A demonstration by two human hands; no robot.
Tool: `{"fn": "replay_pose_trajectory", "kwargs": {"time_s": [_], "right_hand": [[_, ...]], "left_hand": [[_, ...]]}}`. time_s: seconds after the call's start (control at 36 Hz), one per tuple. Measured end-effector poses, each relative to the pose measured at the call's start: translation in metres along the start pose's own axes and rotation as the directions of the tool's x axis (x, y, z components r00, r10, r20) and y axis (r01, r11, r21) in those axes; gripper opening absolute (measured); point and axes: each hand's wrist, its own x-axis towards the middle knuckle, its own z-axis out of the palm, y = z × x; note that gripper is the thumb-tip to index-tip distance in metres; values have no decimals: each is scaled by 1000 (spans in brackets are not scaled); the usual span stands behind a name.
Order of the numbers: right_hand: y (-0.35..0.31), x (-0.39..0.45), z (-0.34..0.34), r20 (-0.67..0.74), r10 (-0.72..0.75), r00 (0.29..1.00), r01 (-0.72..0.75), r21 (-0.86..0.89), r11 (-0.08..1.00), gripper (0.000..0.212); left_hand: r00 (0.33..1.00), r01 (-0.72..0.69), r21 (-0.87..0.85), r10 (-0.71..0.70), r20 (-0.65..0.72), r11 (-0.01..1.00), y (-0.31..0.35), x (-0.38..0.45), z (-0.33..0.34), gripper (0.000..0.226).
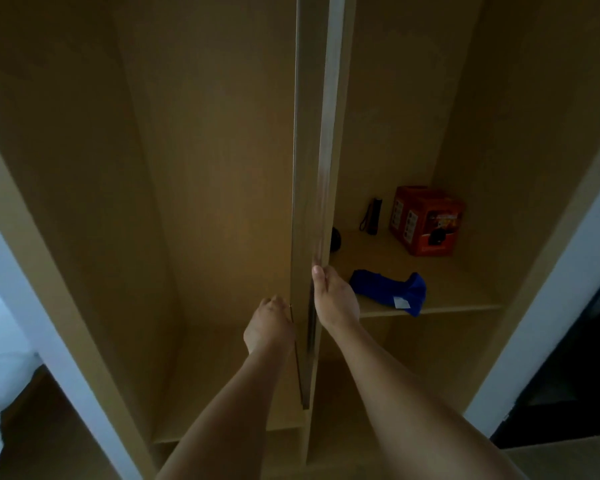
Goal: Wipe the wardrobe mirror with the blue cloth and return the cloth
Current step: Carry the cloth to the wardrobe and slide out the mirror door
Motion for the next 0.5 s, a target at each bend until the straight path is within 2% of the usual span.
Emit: {"fn": "replay_pose_trajectory", "kwargs": {"time_s": [0.28, 0.5], "right_hand": [[4, -59, -23, 11, -71, 997, 70, 44, 997, 45], [17, -91, -43, 21, -102, 995, 100, 84, 991, 46]], "left_hand": [[998, -37, 54, 39, -40, 998, -9, -51, -7, 42], [988, -114, 228, 134, -77, 967, -13, -95, -11, 39]]}}
